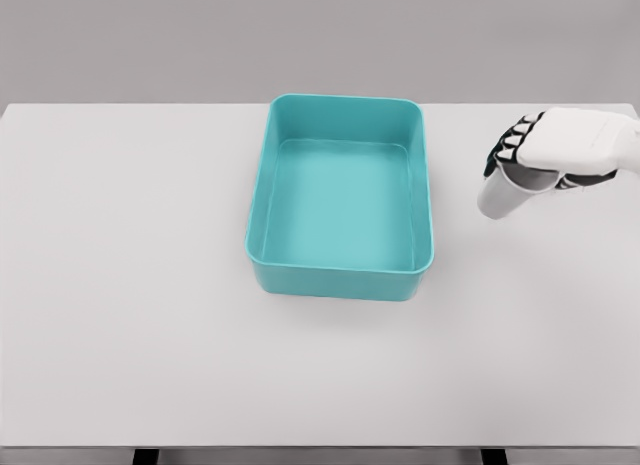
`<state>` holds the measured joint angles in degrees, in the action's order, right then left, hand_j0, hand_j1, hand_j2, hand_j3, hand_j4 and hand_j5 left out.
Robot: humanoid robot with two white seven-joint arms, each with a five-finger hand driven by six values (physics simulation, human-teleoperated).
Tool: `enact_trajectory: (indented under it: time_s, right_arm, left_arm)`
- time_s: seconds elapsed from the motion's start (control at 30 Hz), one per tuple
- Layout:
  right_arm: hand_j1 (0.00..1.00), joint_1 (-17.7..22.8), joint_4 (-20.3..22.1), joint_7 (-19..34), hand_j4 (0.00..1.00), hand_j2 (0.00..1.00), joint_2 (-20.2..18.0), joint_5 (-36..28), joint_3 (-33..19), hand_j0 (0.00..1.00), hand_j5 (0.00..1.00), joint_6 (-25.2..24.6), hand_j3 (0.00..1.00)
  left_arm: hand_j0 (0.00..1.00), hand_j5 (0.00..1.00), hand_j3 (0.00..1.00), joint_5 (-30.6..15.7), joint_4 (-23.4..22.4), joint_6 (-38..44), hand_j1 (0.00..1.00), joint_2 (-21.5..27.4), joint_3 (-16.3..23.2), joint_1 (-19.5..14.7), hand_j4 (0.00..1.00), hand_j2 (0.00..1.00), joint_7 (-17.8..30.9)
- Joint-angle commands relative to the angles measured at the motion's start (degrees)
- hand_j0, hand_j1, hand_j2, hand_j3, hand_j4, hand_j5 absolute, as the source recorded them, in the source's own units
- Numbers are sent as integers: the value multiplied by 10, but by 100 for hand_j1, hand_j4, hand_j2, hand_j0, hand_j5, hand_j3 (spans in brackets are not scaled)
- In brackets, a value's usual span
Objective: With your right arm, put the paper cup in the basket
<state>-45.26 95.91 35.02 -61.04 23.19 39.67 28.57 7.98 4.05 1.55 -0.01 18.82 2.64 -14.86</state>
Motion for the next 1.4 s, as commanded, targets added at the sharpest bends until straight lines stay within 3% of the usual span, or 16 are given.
enact_trajectory:
  time_s: [0.0,0.7,1.37]
  right_arm:
    - [76,-1,-5,0,76,76,11,-2,-5,76,76,-2,76]
    - [74,-59,0,0,74,74,50,-4,-6,74,74,-36,74]
    - [73,-100,0,0,73,73,144,-4,5,73,73,-49,73]
  left_arm:
    - [100,100,100,0,0,0,100,0,0,0,100,100,0]
    - [100,100,100,0,0,0,100,0,0,0,100,100,0]
    - [100,100,100,0,0,0,100,0,0,0,100,100,0]
